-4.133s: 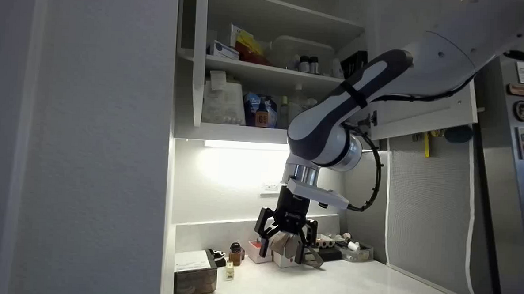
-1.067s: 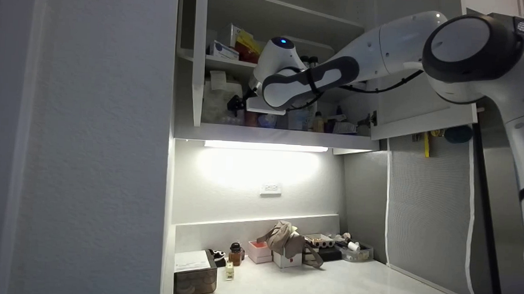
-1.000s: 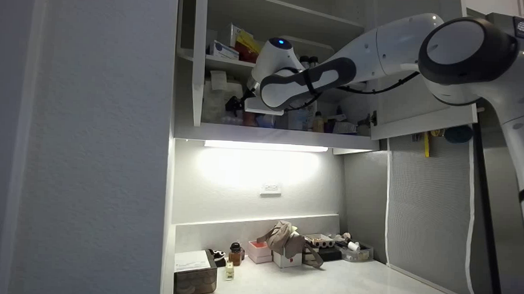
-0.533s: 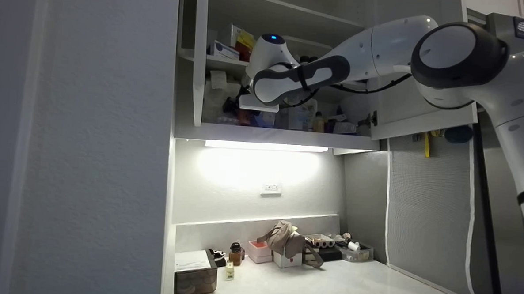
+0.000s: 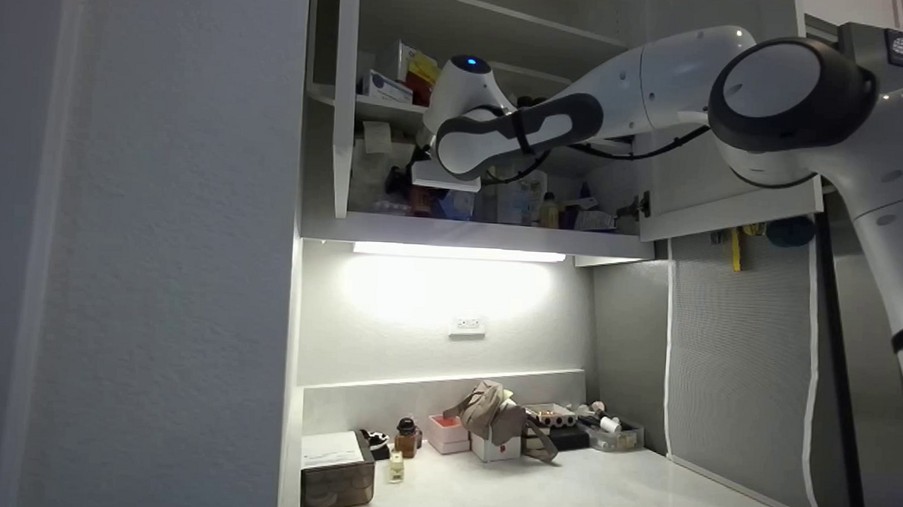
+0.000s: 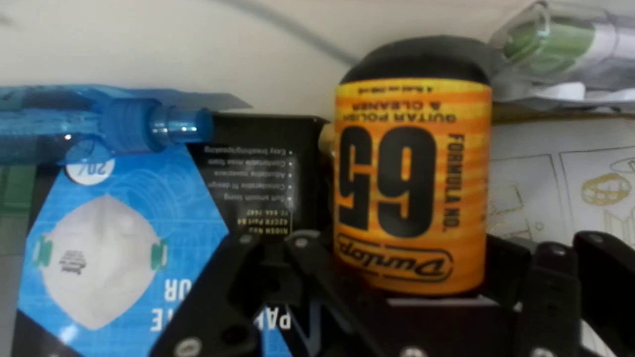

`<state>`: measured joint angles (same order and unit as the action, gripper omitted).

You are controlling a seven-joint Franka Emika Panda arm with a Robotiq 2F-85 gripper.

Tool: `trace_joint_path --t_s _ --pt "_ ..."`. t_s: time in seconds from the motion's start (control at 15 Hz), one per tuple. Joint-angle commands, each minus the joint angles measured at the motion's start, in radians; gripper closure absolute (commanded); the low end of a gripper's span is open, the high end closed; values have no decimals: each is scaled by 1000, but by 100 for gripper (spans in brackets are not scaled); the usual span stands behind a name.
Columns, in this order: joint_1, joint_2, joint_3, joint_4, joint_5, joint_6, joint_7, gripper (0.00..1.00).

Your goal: Take the black bottle from the cabinet and put it on the counter top

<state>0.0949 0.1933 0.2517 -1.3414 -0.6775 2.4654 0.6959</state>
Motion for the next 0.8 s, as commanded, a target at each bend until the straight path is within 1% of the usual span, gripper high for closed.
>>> trace_joint_path --t_s 0.0,0.27,0.73 --pt "-26 -31 -10 -15 32 -4 -11 92" --pt "-60 -77 -17 -63 83 13 -25 92" --pt "-110 -128 -19 -116 211 27 -102 92"
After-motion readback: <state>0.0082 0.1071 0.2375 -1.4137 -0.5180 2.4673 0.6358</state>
